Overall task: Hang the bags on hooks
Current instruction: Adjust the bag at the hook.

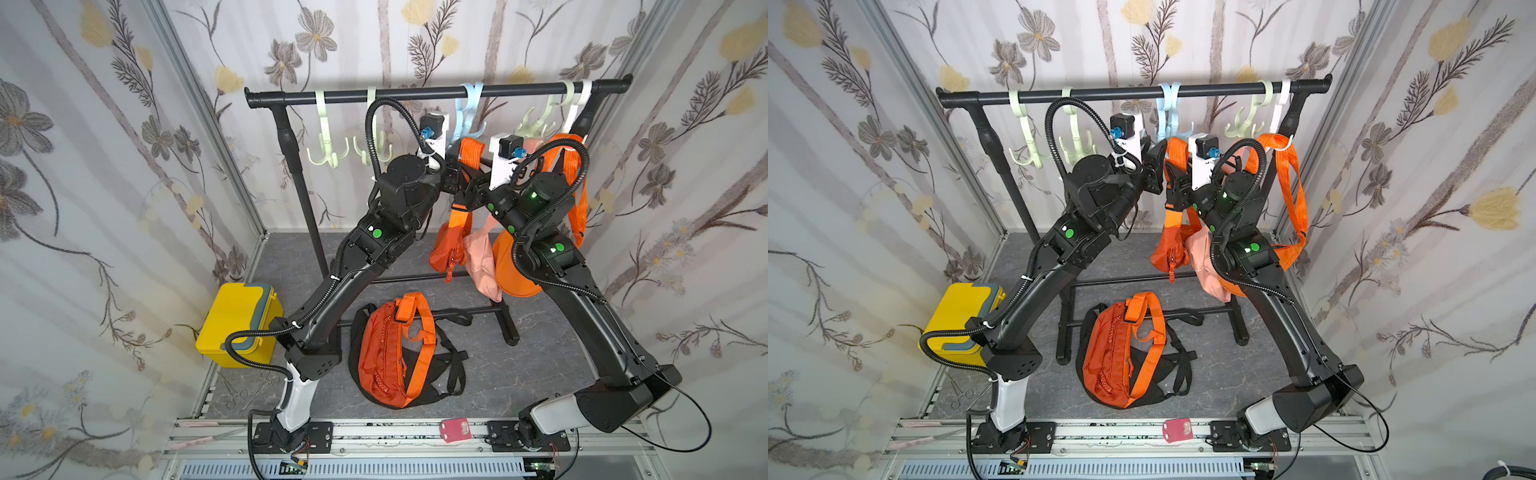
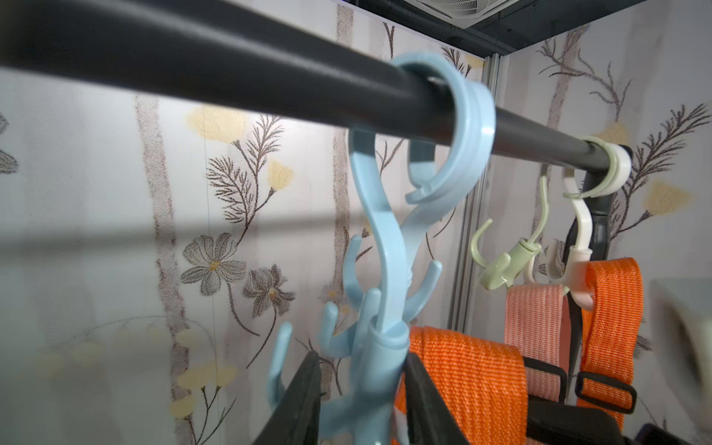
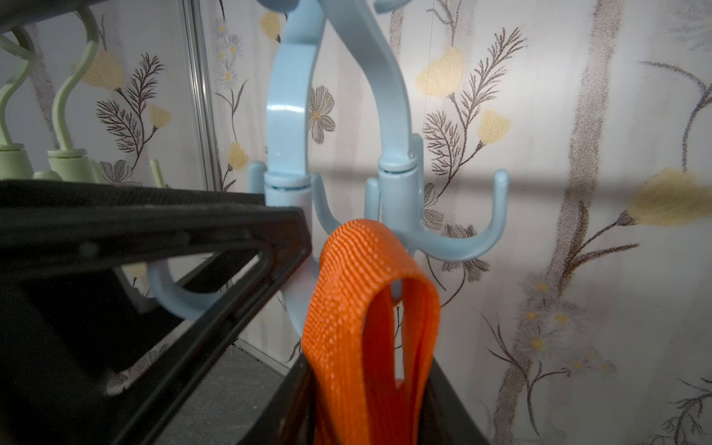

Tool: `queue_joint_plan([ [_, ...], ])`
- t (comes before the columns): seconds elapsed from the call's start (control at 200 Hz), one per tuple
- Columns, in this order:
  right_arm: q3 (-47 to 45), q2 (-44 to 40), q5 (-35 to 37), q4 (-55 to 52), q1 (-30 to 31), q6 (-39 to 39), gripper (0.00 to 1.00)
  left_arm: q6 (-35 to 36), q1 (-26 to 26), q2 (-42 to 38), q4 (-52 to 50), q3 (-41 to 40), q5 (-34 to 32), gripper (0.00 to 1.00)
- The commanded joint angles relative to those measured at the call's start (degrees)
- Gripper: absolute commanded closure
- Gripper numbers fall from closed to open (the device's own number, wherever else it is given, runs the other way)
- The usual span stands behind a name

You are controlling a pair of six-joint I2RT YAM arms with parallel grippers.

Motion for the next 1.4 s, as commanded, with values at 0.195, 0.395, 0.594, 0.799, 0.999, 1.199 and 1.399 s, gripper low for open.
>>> queue_joint_plan([
  [0.195,0.45,-0.09,0.38,1.52,-3.37,-0.04,0.75,1.0,1.99,-1.69,-0.73,-2.38,-2.45,0.83],
  [0.395,3.1,0.6,-1.85,0.23,-5.01,-0.08,0.86,1.59,2.91,-3.15,-1.9,-2.38,-1.19,0.99],
  [0.594,6.13,1.58,-4.07,-0.67,-5.0,0.45,1.0,2.33,3.03,-3.82,-2.39,-2.29,-0.36,1.0],
  [0.799,8.59,1.96,-3.36,-0.49,-5.05,0.51,1.0,3.47,3.19,-4.53,-5.22,-2.21,-0.06,1.0],
  [0.999,13.51,2.07,-2.32,-0.88,-6.11,1.47,1.0,4.46,3.53,-5.35,-10.23,-2.21,0.19,1.0],
  [1.199,12.64,-0.05,-2.04,0.24,-6.93,3.05,1.0,3.88,4.83,-5.72,-13.65,-2.22,0.73,1.0],
  [1.399,10.59,-0.58,-4.51,-0.29,-6.97,2.46,1.0,3.48,4.98,-5.71,-15.33,-2.29,1.07,1.0],
])
